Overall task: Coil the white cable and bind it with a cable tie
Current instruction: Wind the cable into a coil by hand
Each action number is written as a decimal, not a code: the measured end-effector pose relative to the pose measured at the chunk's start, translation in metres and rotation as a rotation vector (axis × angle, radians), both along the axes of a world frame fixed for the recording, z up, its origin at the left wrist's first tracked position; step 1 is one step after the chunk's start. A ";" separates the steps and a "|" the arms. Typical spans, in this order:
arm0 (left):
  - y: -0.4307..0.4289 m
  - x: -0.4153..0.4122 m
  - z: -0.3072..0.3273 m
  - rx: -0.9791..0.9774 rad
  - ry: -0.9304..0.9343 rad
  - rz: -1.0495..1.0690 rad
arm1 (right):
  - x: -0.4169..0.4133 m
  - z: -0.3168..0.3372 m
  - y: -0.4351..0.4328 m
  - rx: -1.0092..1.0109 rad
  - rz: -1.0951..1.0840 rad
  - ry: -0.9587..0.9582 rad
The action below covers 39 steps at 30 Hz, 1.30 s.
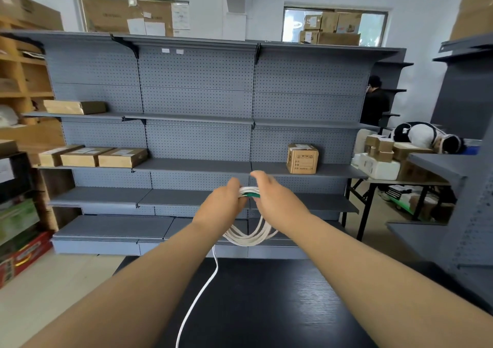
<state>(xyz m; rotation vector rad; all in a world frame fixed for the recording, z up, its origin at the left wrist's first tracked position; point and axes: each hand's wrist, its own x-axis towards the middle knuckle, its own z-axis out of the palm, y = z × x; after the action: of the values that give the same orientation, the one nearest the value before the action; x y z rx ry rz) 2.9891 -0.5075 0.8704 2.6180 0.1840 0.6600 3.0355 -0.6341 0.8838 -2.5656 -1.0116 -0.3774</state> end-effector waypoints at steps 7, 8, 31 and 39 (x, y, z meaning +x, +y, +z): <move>0.007 -0.002 0.000 0.133 0.078 -0.007 | 0.000 -0.013 0.003 -0.235 -0.025 -0.127; 0.007 -0.003 -0.001 0.122 0.065 -0.012 | -0.001 -0.012 0.004 -0.234 -0.036 -0.127; 0.010 -0.003 -0.012 -0.566 -0.069 -0.021 | 0.004 -0.007 0.004 0.198 -0.108 0.259; 0.013 -0.002 -0.009 -0.590 -0.078 -0.037 | 0.004 -0.007 0.003 0.423 -0.037 0.648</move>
<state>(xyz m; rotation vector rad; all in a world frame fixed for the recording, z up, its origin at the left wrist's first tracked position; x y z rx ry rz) 2.9872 -0.4948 0.8612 2.0234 0.2603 0.5856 3.0397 -0.6311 0.8768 -2.0932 -0.5681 0.2120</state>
